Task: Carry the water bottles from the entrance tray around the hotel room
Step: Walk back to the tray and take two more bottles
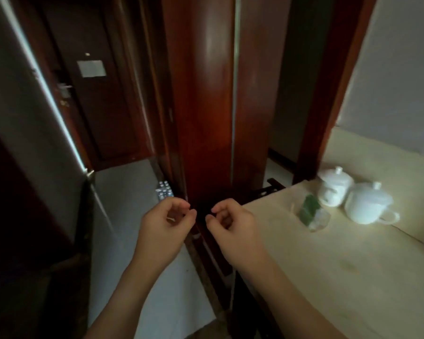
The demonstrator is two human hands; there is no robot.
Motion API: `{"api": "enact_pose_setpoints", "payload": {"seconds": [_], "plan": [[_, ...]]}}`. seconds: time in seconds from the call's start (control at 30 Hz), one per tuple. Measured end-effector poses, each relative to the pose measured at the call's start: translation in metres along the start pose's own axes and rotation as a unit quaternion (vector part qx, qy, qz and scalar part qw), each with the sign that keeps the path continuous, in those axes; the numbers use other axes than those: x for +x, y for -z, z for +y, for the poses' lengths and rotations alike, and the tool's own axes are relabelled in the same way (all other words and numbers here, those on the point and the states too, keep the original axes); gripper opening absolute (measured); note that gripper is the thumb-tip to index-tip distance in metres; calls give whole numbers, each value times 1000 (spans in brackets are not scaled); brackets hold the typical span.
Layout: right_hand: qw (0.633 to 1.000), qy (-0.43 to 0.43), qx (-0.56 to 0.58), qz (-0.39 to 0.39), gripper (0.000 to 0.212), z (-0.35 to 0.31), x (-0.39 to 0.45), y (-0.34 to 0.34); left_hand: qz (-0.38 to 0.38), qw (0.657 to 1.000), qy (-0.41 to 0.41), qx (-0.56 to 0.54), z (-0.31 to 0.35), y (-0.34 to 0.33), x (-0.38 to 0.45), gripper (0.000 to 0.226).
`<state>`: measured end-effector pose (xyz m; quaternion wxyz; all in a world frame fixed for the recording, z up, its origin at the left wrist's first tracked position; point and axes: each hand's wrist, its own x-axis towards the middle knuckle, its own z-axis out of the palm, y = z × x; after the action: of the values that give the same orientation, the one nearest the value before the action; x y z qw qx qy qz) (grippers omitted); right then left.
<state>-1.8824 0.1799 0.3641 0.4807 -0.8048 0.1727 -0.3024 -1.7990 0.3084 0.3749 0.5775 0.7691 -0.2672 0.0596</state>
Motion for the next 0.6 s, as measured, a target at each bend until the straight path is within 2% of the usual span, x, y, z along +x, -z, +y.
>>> {"api": "enact_pose_setpoints", "payload": {"seconds": [0.17,0.3,0.6], "plan": [[995,37,20,-88,12,-33,45,-105,95,994,42,35,-53,94,32,13],[991,50,58,-106,15,-58,90,-175,144,987,58,37,-91,152,71,12],[992,31,56,-104,16,-69,174,-274,134,988,70,45,-150,216,164,13]]}}
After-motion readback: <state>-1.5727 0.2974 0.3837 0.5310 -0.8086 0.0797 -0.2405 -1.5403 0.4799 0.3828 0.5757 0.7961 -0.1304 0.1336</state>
